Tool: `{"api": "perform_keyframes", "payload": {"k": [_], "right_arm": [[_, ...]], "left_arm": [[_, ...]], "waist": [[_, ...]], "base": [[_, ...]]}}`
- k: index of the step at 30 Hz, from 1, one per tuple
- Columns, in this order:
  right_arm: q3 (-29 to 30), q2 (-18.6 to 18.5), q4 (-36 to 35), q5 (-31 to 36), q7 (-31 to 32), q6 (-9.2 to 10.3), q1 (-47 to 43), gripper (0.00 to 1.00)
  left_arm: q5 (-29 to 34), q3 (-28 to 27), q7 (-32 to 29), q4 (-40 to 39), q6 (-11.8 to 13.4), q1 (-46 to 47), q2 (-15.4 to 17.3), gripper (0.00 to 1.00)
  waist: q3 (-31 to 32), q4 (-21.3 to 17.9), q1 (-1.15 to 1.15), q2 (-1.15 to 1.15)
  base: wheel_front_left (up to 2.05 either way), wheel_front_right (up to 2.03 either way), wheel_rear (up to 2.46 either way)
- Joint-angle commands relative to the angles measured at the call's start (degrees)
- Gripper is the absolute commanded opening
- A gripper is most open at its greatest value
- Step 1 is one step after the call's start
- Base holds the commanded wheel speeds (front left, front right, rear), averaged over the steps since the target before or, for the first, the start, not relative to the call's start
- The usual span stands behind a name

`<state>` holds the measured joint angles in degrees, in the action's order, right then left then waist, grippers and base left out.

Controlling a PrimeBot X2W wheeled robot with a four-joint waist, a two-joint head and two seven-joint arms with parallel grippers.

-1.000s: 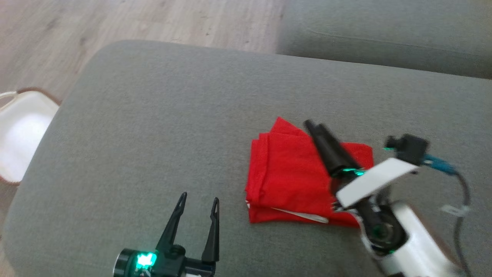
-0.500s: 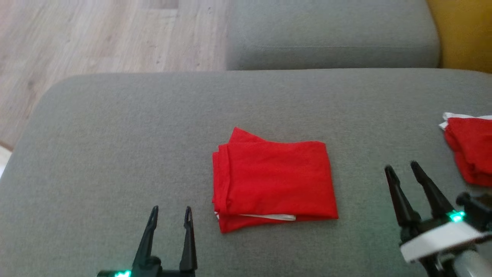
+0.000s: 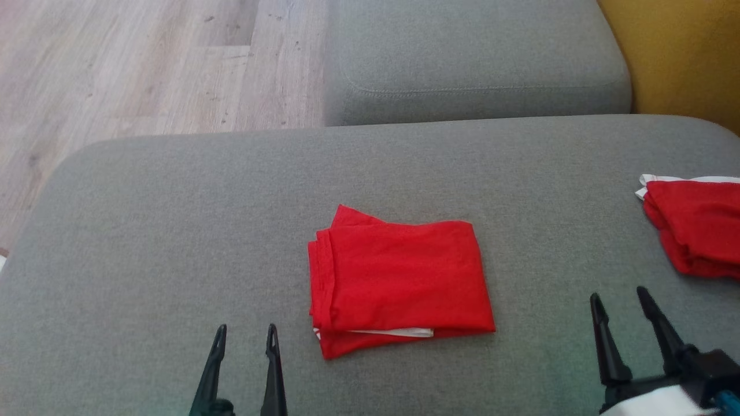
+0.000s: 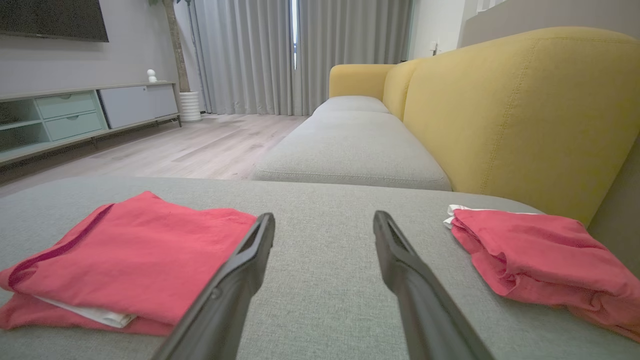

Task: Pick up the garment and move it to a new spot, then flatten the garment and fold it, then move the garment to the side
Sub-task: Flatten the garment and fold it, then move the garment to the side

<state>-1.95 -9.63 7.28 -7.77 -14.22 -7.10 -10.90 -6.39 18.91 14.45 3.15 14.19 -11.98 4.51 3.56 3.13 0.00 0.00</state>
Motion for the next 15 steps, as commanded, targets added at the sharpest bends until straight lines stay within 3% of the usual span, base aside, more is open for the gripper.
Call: {"api": "perform_keyframes", "payload": {"k": [1, 15], "right_arm": [[-0.89, -0.56, -2.2, 0.63, -0.76, -0.39, 1.29, 1.0], [-1.26, 0.18, -2.34, 1.0, -0.77, -0.39, 1.31, 1.0]], "left_arm": [[0.92, -2.09, 0.55, -2.09, 0.53, 1.49, -0.86, 1.0], [1.72, -2.88, 0.55, -2.01, -0.42, 1.46, -1.11, 1.0]], "waist": [[0.13, -0.13, 0.0, 0.0], [-0.28, -0.29, 0.0, 0.0]], "base": [[0.0, 0.0, 0.0], [0.0, 0.0, 0.0]]}}
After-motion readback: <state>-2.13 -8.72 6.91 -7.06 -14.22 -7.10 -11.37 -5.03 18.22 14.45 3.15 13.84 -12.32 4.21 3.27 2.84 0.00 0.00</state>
